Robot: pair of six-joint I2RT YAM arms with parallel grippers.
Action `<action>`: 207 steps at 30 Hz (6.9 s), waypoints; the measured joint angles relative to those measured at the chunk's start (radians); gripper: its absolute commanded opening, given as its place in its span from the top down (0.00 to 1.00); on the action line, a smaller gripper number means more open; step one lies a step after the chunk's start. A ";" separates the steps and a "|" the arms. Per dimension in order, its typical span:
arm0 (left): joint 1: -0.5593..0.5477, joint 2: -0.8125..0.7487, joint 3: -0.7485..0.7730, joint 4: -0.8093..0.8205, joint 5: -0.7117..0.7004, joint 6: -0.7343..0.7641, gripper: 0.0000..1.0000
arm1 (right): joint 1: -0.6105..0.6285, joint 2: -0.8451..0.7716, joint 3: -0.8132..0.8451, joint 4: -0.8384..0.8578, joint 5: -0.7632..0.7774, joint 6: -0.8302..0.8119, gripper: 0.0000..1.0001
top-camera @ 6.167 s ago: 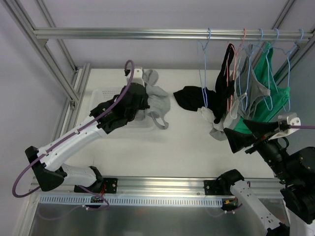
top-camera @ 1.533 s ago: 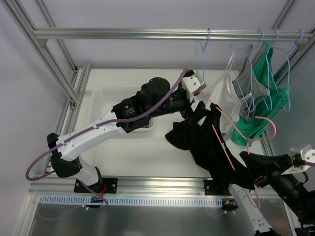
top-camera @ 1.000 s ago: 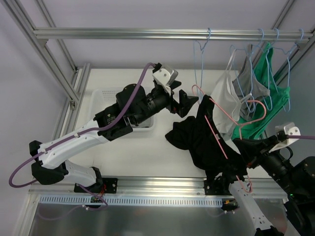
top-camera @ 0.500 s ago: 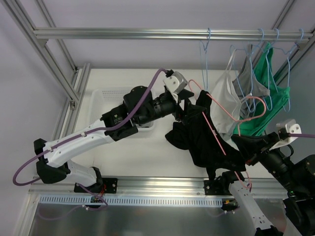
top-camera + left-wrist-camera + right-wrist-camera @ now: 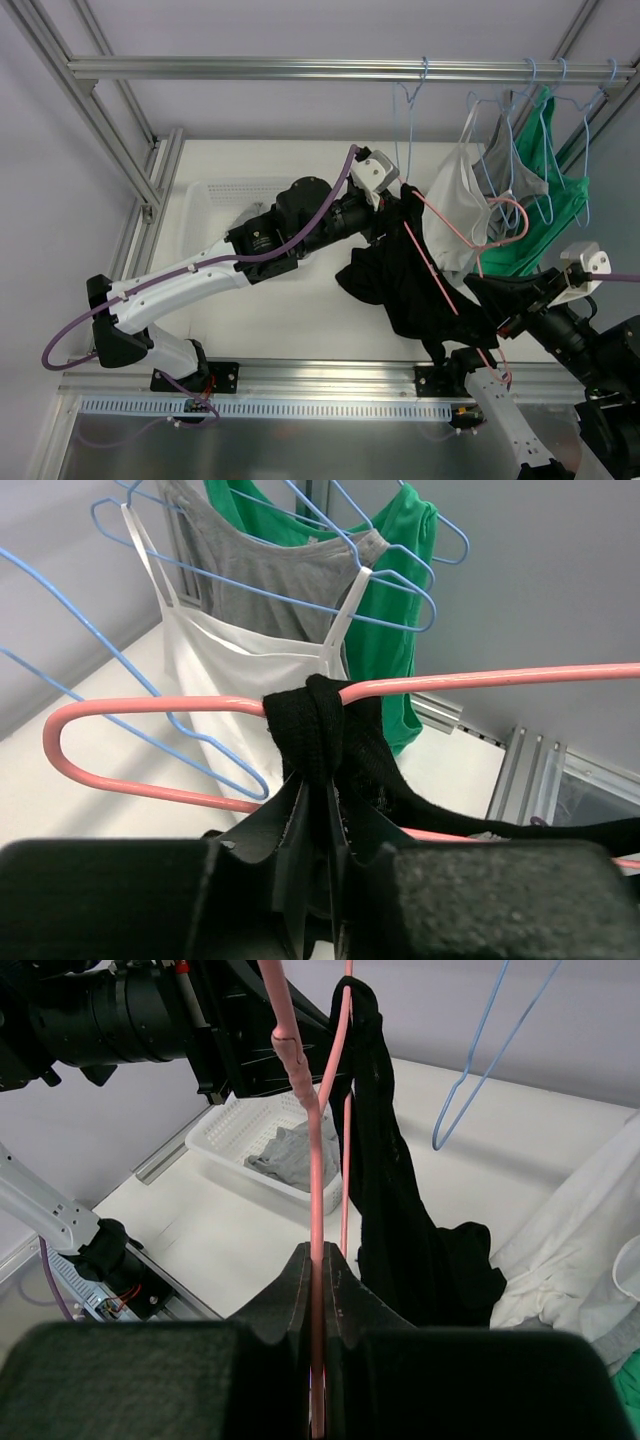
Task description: Remove the tank top from the hanger
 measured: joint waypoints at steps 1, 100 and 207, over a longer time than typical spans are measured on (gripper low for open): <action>0.000 0.000 0.000 0.000 -0.002 0.000 0.99 | 0.000 0.000 -0.002 0.003 -0.001 0.000 1.00; 0.000 -0.595 -0.696 -0.413 -0.346 -0.428 0.01 | 0.368 0.913 0.477 0.101 0.705 -0.029 1.00; 0.664 0.021 -0.154 -0.569 -0.500 -0.402 1.00 | 0.367 0.047 -0.164 0.144 0.601 -0.029 0.00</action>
